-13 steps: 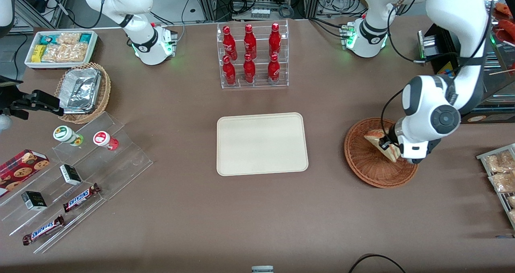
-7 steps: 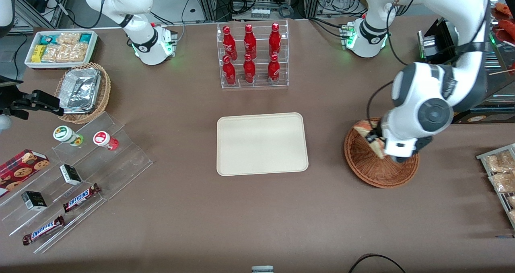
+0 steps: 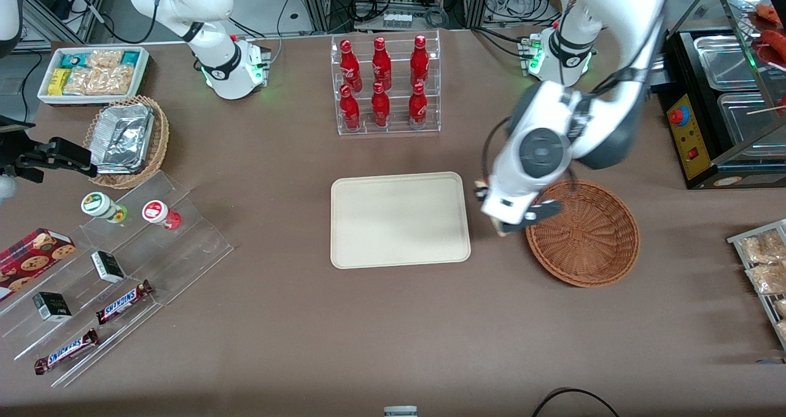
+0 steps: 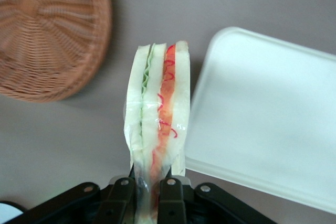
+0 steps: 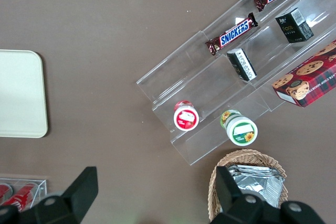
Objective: Place sandwich from basket to tray
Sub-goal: 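Lift the sandwich and carry it over the cream tray, then lower the sandwich onto the tray and open the left gripper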
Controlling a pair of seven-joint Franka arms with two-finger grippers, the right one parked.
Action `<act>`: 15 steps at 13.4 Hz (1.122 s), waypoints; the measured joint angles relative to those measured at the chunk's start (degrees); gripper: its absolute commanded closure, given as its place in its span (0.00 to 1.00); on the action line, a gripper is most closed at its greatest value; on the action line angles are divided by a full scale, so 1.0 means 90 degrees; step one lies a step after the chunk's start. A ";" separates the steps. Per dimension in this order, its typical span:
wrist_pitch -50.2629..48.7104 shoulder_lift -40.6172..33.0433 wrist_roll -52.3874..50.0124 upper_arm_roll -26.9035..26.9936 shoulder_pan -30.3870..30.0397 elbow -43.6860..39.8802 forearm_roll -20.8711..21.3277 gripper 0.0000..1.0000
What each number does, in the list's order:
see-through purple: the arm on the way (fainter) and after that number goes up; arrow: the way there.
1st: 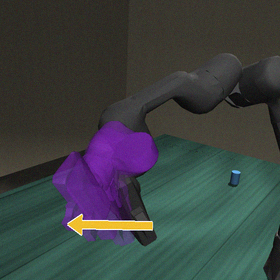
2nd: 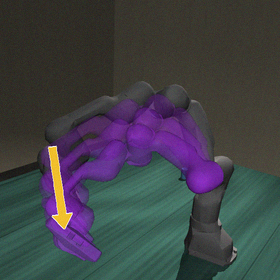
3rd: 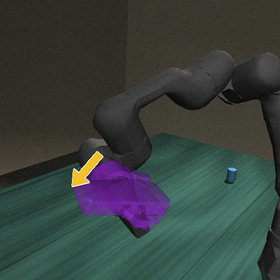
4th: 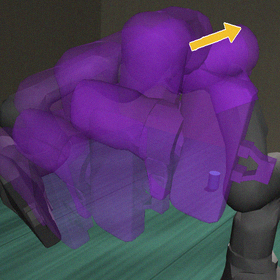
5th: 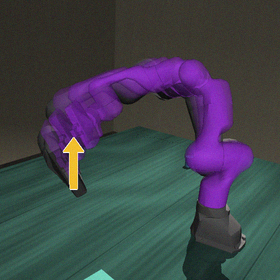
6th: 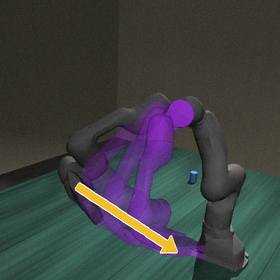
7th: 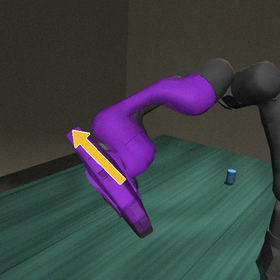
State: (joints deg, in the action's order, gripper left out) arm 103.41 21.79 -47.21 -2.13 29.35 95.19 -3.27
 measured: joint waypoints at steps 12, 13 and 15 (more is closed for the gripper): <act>0.0043 0.2493 -0.0083 -0.0044 0.1204 -0.2533 -0.0279 1.00; 0.0083 0.2569 -0.0073 -0.0062 0.1215 -0.2607 -0.0279 1.00; 0.0188 0.2672 -0.0066 -0.0080 0.1277 -0.2669 -0.0279 1.00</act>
State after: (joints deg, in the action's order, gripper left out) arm 105.10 45.84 -47.80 -2.85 40.85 71.17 -5.78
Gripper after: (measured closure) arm 0.850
